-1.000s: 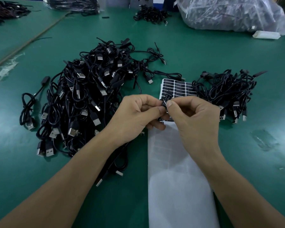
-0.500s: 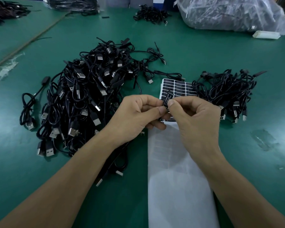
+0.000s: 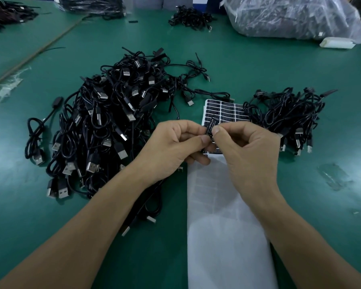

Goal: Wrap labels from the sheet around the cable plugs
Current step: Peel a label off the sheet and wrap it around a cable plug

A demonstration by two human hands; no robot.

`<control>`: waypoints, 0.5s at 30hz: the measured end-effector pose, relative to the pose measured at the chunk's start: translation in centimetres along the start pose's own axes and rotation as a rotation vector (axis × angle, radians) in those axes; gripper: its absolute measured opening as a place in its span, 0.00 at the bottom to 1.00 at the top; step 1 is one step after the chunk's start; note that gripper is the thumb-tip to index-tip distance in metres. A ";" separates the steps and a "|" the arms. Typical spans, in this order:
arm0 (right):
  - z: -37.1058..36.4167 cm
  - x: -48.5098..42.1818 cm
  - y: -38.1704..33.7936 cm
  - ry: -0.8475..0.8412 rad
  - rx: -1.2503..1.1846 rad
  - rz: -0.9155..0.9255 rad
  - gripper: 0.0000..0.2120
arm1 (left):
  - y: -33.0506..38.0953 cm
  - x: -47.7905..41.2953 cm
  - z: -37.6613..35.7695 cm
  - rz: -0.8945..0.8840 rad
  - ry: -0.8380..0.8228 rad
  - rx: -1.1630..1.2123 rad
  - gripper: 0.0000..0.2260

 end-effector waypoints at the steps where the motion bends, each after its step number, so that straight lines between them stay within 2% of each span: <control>1: 0.0 0.0 0.0 -0.004 0.013 0.004 0.07 | 0.0 0.0 0.0 0.002 0.005 0.001 0.03; 15: -0.5 0.3 -0.2 0.025 0.033 0.013 0.09 | -0.1 0.0 0.1 -0.021 0.068 -0.002 0.03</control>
Point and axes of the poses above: each hand's wrist, its own x-axis away from the middle knuckle, its own z-axis out of the back of the hand, y = z × x, the point moved 3 cm from there along -x, towards the middle knuckle, and after that the axes turned 11 degrees about z, right-handed, at the moved point
